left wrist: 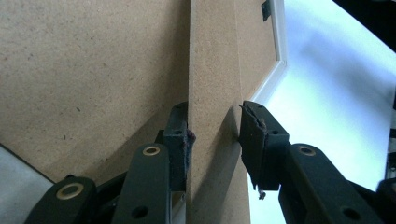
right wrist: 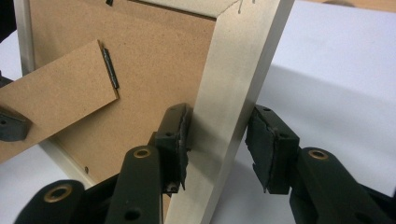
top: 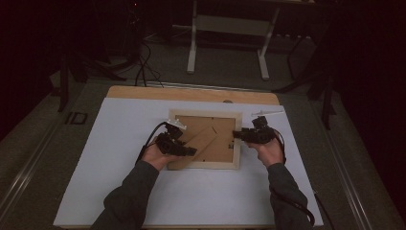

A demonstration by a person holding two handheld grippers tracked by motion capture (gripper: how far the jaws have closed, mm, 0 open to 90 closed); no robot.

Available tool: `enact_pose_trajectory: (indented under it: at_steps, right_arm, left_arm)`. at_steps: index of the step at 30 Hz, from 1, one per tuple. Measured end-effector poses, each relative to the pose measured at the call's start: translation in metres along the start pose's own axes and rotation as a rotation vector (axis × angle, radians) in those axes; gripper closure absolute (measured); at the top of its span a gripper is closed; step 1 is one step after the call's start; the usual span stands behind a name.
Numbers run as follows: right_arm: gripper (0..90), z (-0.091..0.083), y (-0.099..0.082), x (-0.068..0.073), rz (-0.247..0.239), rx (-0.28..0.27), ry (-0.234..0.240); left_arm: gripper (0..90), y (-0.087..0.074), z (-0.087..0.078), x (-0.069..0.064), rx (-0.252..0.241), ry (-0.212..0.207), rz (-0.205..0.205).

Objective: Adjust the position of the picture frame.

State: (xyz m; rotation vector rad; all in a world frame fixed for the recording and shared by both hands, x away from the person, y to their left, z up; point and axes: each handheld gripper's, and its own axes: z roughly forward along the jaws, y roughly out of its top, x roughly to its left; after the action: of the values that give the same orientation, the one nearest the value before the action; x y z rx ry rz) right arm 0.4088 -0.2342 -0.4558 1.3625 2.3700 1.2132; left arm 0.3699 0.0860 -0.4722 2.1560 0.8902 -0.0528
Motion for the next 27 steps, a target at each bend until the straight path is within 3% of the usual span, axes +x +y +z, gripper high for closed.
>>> enact_pose_trajectory:
  at_steps: [9,27]
  right_arm:
    - [59.9,-0.007,0.002,0.003,-0.015,-0.038,-0.037]
    - [62.0,-0.016,0.009,0.01,-0.045,-0.108,-0.067]
  left_arm:
    - [67.3,0.006,0.001,-0.004,-0.004,0.042,0.024]
    - [69.7,0.012,0.002,-0.006,-0.008,0.135,0.053]
